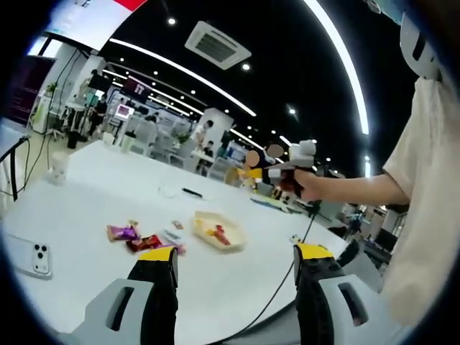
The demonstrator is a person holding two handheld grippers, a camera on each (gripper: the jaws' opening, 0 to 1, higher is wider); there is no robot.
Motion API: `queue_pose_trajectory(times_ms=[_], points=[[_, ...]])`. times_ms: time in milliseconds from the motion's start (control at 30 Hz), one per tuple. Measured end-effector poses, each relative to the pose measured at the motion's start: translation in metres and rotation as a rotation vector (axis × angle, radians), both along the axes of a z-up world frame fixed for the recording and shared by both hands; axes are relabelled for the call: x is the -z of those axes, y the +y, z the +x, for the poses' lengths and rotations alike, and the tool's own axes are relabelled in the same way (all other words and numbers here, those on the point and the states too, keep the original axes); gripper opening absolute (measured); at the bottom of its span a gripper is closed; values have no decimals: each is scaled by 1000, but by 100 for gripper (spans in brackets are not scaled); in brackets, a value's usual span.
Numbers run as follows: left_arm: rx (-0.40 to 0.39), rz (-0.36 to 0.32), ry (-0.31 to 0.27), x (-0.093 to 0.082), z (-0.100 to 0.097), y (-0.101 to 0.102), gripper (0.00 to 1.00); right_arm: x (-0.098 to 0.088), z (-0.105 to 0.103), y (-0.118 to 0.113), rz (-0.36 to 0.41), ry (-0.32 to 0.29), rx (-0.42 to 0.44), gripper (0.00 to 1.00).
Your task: Place the target food into the container with the food tongs after gripping and lifting it, then release it inside without dropping or visibly crushing the food.
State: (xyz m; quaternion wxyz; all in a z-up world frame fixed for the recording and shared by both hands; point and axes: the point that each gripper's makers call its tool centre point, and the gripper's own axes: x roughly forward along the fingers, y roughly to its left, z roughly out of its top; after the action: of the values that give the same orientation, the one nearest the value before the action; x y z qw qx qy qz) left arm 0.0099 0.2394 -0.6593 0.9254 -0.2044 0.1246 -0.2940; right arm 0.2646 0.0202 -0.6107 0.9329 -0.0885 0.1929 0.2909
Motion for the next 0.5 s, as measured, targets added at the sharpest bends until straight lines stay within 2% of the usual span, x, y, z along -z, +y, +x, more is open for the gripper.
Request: queue_pose_trajectory(times_ms=[500], points=[[-11, 8, 5, 1, -4, 7, 65, -4, 2, 3, -4, -7, 0, 23]])
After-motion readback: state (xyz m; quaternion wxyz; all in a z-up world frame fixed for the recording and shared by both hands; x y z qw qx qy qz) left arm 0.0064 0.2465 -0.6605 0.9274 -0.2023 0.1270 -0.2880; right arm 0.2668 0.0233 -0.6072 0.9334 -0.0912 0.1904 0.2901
